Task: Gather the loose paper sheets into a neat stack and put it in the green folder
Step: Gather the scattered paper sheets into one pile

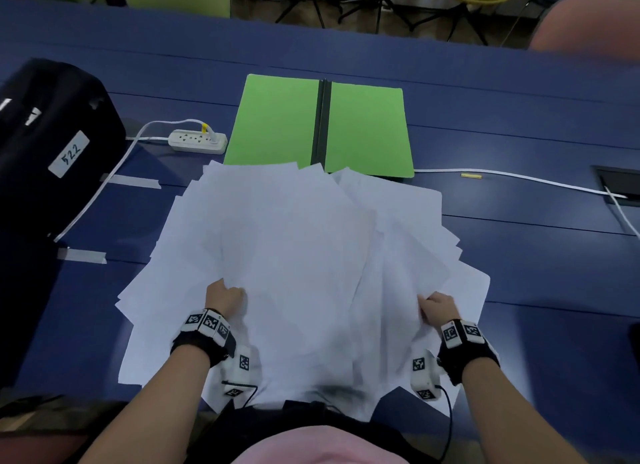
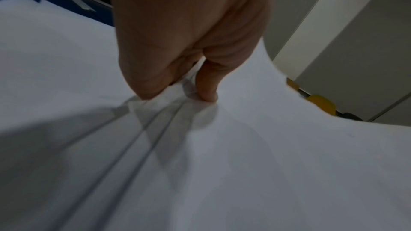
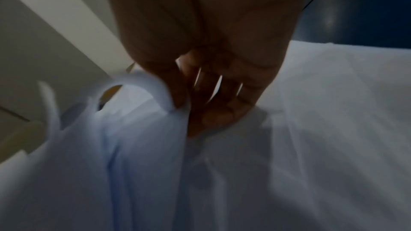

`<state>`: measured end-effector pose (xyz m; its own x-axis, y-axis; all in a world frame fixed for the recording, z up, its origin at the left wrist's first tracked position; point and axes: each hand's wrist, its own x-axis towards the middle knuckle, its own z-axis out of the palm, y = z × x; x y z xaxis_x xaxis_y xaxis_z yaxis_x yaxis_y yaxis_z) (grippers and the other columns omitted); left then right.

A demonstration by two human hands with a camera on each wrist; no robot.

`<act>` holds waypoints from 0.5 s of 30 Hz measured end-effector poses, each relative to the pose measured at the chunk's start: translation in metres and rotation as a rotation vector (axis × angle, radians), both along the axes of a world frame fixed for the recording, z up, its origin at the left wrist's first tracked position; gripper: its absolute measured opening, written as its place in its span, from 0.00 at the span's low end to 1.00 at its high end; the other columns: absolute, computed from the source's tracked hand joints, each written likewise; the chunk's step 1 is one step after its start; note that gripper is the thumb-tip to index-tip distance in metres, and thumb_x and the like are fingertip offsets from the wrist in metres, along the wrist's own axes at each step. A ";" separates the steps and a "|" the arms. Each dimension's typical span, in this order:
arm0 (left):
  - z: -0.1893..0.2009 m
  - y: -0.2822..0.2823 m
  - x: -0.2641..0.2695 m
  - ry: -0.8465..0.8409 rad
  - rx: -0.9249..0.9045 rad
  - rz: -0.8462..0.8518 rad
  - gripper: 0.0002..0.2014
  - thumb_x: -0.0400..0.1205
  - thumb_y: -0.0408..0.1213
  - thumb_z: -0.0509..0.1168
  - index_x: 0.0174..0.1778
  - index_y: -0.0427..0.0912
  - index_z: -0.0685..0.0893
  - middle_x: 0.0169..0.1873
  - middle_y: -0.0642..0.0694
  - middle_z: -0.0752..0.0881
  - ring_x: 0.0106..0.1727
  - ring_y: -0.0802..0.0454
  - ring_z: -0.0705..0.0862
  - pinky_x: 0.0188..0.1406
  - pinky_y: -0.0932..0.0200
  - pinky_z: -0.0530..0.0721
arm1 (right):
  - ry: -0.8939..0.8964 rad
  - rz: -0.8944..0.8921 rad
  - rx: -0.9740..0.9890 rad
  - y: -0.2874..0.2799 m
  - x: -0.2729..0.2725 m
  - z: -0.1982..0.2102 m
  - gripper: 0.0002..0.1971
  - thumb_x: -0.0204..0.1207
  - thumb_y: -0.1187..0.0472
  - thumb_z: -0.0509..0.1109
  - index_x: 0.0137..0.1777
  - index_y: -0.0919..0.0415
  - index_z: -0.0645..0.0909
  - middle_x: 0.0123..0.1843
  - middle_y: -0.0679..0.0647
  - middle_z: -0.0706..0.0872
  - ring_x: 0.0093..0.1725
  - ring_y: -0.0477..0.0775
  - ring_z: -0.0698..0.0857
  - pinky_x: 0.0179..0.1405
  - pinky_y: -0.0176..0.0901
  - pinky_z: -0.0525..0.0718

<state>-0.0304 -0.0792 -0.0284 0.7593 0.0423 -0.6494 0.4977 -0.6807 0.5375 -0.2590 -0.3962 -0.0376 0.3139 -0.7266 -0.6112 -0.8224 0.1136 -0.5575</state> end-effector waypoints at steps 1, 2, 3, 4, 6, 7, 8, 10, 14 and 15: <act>0.001 -0.003 -0.004 0.007 -0.035 0.015 0.12 0.79 0.23 0.60 0.30 0.38 0.71 0.29 0.44 0.74 0.45 0.47 0.74 0.32 0.58 0.72 | -0.016 0.059 0.071 0.009 0.003 -0.002 0.16 0.66 0.66 0.73 0.22 0.65 0.70 0.21 0.58 0.74 0.26 0.52 0.72 0.24 0.38 0.73; -0.003 -0.005 -0.005 0.036 -0.058 0.053 0.10 0.80 0.25 0.62 0.32 0.38 0.74 0.33 0.45 0.77 0.50 0.47 0.75 0.39 0.58 0.75 | -0.045 0.082 0.147 0.018 0.006 -0.002 0.12 0.61 0.68 0.72 0.22 0.66 0.71 0.19 0.58 0.74 0.25 0.51 0.72 0.22 0.37 0.72; 0.002 -0.006 -0.009 0.065 -0.090 0.059 0.01 0.81 0.29 0.64 0.44 0.35 0.80 0.45 0.43 0.82 0.59 0.46 0.77 0.51 0.55 0.78 | -0.086 0.078 0.220 0.024 0.007 -0.003 0.09 0.60 0.70 0.71 0.24 0.68 0.74 0.18 0.58 0.76 0.24 0.51 0.73 0.22 0.37 0.72; -0.001 -0.005 -0.009 0.087 -0.093 0.062 0.15 0.81 0.33 0.66 0.62 0.31 0.78 0.62 0.39 0.81 0.70 0.43 0.74 0.65 0.53 0.75 | -0.098 0.065 0.235 0.027 0.006 -0.008 0.07 0.64 0.72 0.71 0.28 0.72 0.78 0.20 0.59 0.79 0.25 0.52 0.76 0.24 0.38 0.75; -0.006 -0.001 -0.010 0.107 -0.089 0.029 0.34 0.80 0.39 0.68 0.78 0.28 0.62 0.79 0.35 0.66 0.79 0.40 0.66 0.76 0.51 0.67 | -0.109 -0.001 0.148 0.025 0.000 -0.016 0.04 0.72 0.73 0.68 0.37 0.75 0.82 0.31 0.64 0.84 0.31 0.55 0.80 0.31 0.46 0.80; -0.005 -0.001 -0.012 0.087 -0.070 0.015 0.31 0.81 0.37 0.67 0.76 0.27 0.65 0.77 0.34 0.68 0.78 0.39 0.69 0.73 0.53 0.69 | -0.113 -0.044 0.093 0.023 -0.003 -0.018 0.04 0.72 0.73 0.68 0.37 0.71 0.82 0.34 0.64 0.85 0.34 0.56 0.80 0.35 0.50 0.83; -0.005 -0.001 -0.015 0.072 -0.060 0.011 0.24 0.82 0.33 0.66 0.71 0.26 0.71 0.73 0.33 0.74 0.74 0.38 0.73 0.66 0.55 0.72 | -0.085 -0.060 0.023 0.023 -0.007 -0.020 0.05 0.72 0.73 0.68 0.35 0.67 0.81 0.36 0.64 0.85 0.37 0.57 0.81 0.40 0.54 0.84; -0.003 0.001 -0.021 0.043 -0.074 0.028 0.17 0.82 0.29 0.62 0.66 0.25 0.75 0.66 0.37 0.79 0.70 0.38 0.76 0.63 0.55 0.73 | -0.005 0.009 -0.034 0.031 -0.007 -0.019 0.10 0.71 0.74 0.67 0.29 0.67 0.78 0.38 0.65 0.85 0.42 0.56 0.81 0.42 0.50 0.84; -0.011 0.003 -0.031 0.126 -0.183 0.061 0.37 0.77 0.41 0.71 0.78 0.30 0.64 0.77 0.40 0.69 0.78 0.39 0.69 0.76 0.44 0.69 | -0.005 0.232 0.166 0.064 0.003 -0.019 0.06 0.69 0.74 0.68 0.32 0.76 0.81 0.36 0.65 0.84 0.42 0.55 0.81 0.34 0.43 0.77; -0.014 0.002 -0.035 0.121 -0.157 0.049 0.33 0.77 0.39 0.72 0.74 0.29 0.68 0.73 0.40 0.74 0.76 0.39 0.71 0.73 0.47 0.72 | -0.021 0.253 0.169 0.065 0.001 -0.019 0.05 0.67 0.73 0.68 0.32 0.73 0.80 0.35 0.64 0.84 0.41 0.54 0.80 0.34 0.42 0.76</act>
